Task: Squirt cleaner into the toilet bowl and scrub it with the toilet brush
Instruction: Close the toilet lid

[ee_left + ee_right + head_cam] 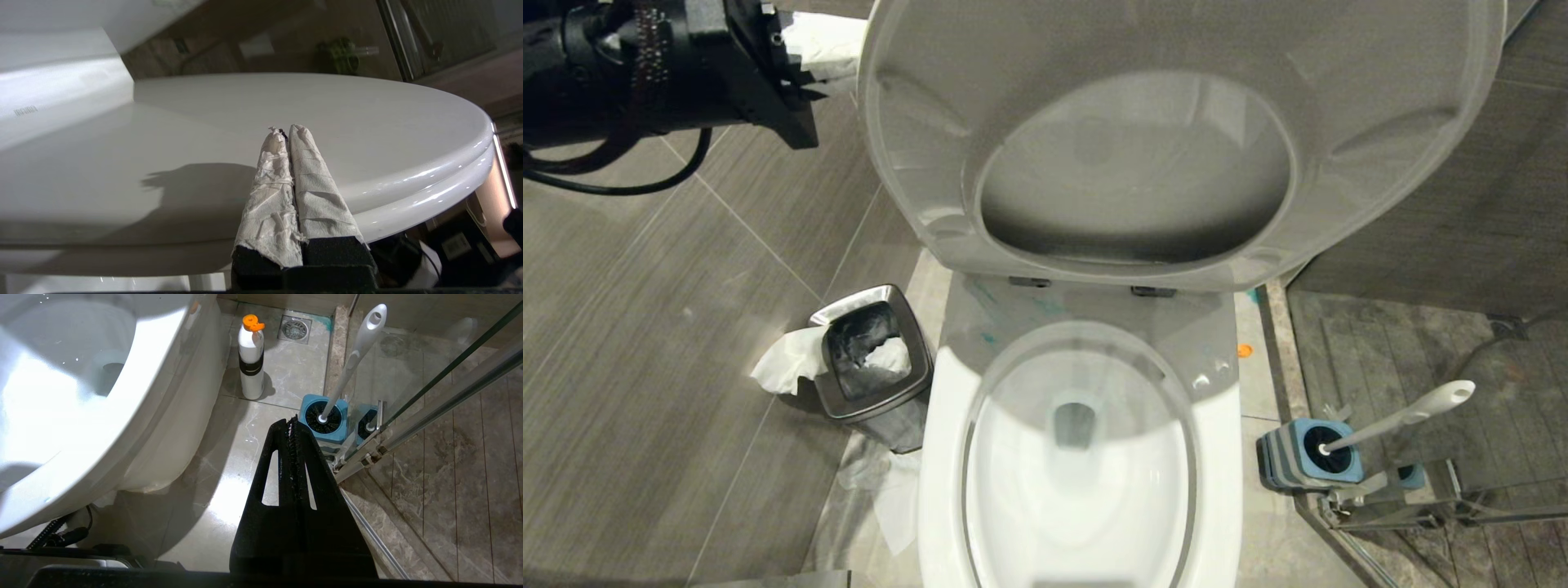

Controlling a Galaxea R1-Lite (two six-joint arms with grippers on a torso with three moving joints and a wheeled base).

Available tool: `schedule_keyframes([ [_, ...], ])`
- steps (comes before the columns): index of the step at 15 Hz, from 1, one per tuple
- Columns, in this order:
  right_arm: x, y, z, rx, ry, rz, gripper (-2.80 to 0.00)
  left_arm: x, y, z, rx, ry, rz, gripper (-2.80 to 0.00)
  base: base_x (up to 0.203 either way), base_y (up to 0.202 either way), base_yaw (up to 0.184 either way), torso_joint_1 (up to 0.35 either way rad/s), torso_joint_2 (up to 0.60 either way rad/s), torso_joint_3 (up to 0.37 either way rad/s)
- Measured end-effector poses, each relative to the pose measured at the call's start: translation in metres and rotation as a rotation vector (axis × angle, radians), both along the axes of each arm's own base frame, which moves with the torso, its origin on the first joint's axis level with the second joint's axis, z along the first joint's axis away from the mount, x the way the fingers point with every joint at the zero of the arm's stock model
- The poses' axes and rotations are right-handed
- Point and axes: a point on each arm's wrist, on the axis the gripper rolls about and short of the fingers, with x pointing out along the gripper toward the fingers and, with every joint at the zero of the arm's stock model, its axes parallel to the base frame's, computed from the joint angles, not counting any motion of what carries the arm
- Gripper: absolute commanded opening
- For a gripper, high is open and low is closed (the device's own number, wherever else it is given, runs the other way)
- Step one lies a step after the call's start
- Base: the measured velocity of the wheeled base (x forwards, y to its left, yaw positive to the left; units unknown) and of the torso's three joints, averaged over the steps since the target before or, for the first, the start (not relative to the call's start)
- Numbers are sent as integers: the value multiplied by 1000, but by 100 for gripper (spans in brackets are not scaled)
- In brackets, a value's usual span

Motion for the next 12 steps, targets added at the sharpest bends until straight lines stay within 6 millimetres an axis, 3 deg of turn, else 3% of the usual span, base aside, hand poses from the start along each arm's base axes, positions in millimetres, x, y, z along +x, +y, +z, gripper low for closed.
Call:
schedule_keyframes([
  [9,0,0,0,0,0,0,-280,-72,19,-60,281,204,-191,-280,0,0,0,0,0,0],
  [12,0,0,0,0,0,0,-280,-85,24,-68,300,294,-195,-280,0,0,0,0,0,0],
])
